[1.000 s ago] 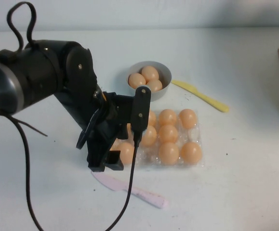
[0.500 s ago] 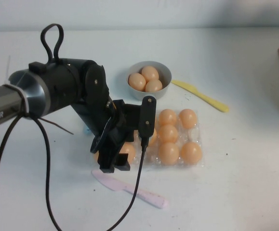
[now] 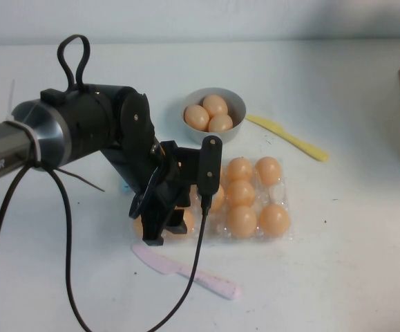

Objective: Take an egg out of the egg box
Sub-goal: Pick up the egg from the plastic box

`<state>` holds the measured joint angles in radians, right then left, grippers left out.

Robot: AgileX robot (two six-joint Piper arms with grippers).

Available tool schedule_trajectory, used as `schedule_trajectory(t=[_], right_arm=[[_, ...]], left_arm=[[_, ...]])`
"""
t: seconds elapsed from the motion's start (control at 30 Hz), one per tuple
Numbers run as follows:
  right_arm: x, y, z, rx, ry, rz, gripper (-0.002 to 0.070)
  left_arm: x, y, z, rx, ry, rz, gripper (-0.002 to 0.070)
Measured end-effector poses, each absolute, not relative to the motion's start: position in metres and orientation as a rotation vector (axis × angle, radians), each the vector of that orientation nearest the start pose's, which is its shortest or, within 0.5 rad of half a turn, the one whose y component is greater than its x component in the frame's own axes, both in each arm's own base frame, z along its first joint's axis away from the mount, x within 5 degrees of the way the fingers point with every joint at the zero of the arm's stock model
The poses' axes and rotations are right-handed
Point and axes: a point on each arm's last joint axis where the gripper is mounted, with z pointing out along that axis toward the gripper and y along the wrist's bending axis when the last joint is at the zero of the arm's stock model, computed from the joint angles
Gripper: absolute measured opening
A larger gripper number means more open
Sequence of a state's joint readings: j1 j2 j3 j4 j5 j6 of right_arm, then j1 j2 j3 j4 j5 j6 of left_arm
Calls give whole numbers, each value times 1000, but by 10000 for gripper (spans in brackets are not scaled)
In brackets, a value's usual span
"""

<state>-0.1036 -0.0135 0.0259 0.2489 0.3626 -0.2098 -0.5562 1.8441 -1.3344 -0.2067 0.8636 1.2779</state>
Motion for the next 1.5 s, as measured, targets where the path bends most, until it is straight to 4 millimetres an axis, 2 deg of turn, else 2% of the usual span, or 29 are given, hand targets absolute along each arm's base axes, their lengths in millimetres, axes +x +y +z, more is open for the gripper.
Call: schedule_trajectory(t=[0.53, 0.6, 0.7, 0.87, 0.97, 1.07, 1.2, 1.27, 1.37, 1.5], right_arm=[[53, 2, 174, 56, 1847, 25, -17], [53, 2, 174, 56, 1847, 25, -17], [53, 2, 174, 56, 1847, 25, -17], [53, 3, 174, 57, 1846, 26, -17], [53, 3, 174, 57, 1846, 26, -17], [53, 3, 174, 57, 1846, 26, -17], [53, 3, 174, 57, 1846, 26, -17], [53, 3, 174, 57, 1846, 26, -17], [53, 3, 174, 57, 1846, 26, -17], [53, 3, 174, 57, 1846, 26, -17]], left_arm=[[312, -211, 219, -2632, -2259, 112, 276], [309, -209, 226, -2644, -2263, 107, 223], [306, -207, 239, -2671, -2278, 93, 184], [299, -203, 260, -2699, -2326, 72, 169], [298, -202, 263, -2639, -2401, 89, 171], [298, -203, 261, -2599, -2427, 105, 230], [301, -204, 252, -2572, -2417, 119, 417], [303, -205, 246, -2563, -2405, 124, 478], [305, -207, 238, -2556, -2380, 130, 515], [307, -208, 229, -2545, -2363, 145, 528]])
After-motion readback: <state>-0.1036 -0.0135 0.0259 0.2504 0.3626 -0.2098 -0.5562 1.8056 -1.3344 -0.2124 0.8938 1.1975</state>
